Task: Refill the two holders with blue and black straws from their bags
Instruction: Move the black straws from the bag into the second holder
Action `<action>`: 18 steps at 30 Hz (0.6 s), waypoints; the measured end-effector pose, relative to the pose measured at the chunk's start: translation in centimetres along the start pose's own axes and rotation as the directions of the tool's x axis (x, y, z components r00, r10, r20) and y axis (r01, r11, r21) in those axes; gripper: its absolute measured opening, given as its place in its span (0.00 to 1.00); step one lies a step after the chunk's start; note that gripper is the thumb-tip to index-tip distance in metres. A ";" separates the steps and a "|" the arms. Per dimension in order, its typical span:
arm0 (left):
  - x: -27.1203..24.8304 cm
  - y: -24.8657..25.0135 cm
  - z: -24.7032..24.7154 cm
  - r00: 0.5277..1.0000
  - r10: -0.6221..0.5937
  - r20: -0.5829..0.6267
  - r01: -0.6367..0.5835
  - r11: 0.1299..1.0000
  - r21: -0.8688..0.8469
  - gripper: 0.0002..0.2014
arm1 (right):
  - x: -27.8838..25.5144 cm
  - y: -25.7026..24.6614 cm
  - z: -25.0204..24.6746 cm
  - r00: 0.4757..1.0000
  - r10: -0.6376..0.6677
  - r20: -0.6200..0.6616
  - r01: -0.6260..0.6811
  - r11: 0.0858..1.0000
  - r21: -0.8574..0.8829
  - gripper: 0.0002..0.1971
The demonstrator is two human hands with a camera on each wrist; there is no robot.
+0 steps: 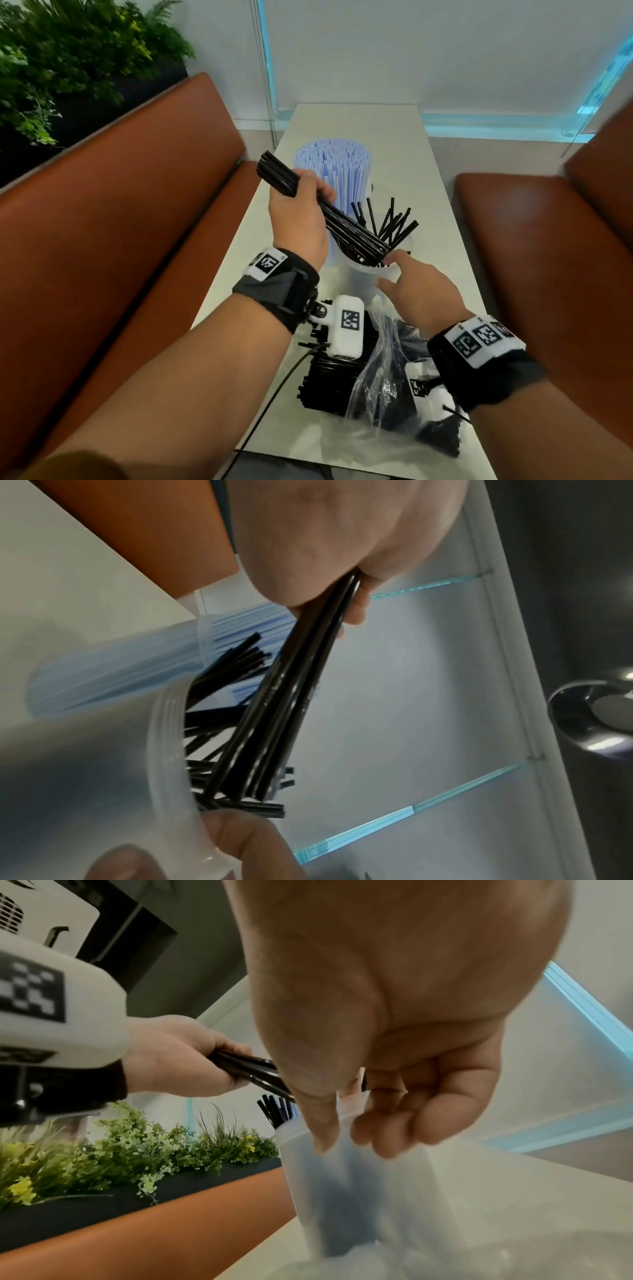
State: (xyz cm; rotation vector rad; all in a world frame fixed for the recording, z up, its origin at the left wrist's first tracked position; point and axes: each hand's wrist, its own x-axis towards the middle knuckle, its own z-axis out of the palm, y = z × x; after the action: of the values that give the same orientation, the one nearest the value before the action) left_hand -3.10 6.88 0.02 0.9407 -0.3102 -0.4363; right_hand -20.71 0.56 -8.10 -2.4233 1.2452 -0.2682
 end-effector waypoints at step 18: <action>0.0 -2.4 0.7 0.949 0.119 0.291 -0.244 0.863 0.443 0.04 | 0.7 0.7 1.3 0.997 -0.071 0.008 0.070 0.996 0.050 0.08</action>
State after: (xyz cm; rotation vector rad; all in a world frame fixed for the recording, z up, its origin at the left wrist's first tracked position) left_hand -3.91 5.14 -1.59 1.3248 -0.7627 -0.3073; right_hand -20.38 -0.06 -9.54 -2.4266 1.1368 -0.3030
